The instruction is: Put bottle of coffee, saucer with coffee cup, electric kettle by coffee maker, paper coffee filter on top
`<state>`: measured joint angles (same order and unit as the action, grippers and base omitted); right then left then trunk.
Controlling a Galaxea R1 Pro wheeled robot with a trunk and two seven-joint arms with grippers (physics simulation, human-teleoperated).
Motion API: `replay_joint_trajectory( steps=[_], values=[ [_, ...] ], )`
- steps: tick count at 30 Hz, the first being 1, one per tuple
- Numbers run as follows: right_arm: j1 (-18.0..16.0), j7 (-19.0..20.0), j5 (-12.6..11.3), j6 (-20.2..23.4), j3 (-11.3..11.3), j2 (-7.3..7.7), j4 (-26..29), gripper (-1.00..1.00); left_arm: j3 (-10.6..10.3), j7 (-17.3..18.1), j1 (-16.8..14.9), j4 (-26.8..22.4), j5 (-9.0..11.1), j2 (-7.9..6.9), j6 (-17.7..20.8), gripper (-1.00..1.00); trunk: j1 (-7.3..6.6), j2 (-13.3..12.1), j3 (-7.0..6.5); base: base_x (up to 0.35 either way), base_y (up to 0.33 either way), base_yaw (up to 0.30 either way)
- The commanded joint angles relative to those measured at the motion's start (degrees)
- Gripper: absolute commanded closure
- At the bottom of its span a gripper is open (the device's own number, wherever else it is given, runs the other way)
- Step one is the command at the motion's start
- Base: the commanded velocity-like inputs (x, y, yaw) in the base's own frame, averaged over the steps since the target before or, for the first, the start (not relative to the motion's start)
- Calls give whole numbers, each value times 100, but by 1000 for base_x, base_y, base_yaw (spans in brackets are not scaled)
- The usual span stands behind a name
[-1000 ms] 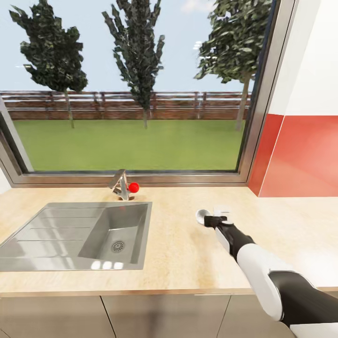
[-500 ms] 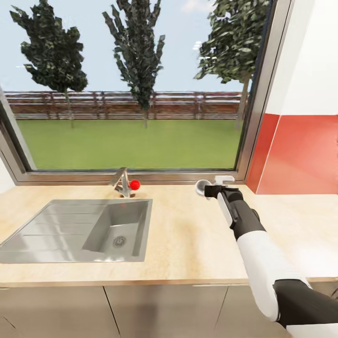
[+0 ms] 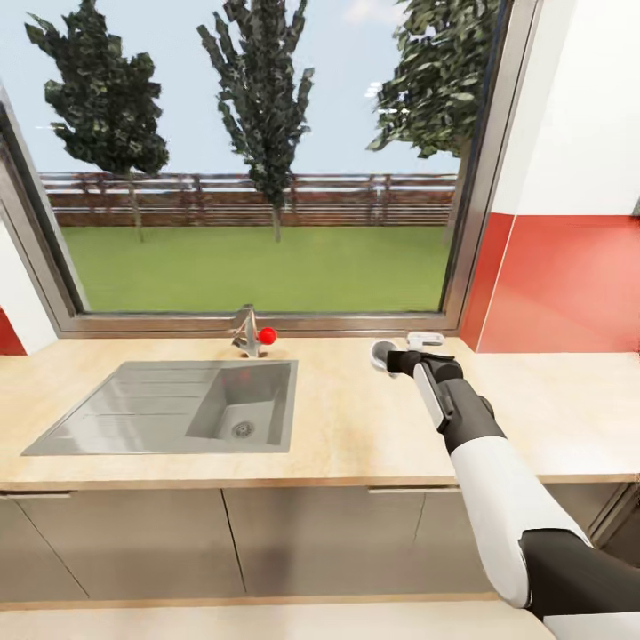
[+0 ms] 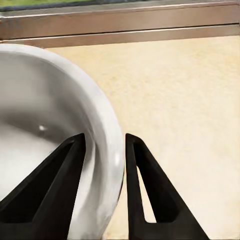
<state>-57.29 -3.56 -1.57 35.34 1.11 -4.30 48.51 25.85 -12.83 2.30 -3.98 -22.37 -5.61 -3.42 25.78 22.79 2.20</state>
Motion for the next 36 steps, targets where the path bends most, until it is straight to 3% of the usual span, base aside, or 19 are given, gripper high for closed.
replay_joint_trajectory(
  steps=[1,3,4,14,36],
  values=[
    [-4,-10,-27,26,12,-2,10,100,50,-9,-2,-22,-57,3,-17,-100,0,13,12,-317,161,0],
    [-5,-6,-27,32,9,-4,10,100,56,-9,-2,-141,-39,12,-10,-100,0,13,12,-300,186,0],
    [-4,-4,-28,43,-3,-18,7,100,52,-1,-2,-319,276,85,-10,-100,0,13,12,-150,254,212],
    [-5,-4,-28,37,-5,-27,-8,100,52,-1,-2,-321,286,95,-19,-100,0,13,12,-245,172,270],
    [-4,-4,-28,38,-1,-23,10,100,52,-19,-2,-323,286,96,-19,-100,0,13,1,-106,-14,279]
  ],
)
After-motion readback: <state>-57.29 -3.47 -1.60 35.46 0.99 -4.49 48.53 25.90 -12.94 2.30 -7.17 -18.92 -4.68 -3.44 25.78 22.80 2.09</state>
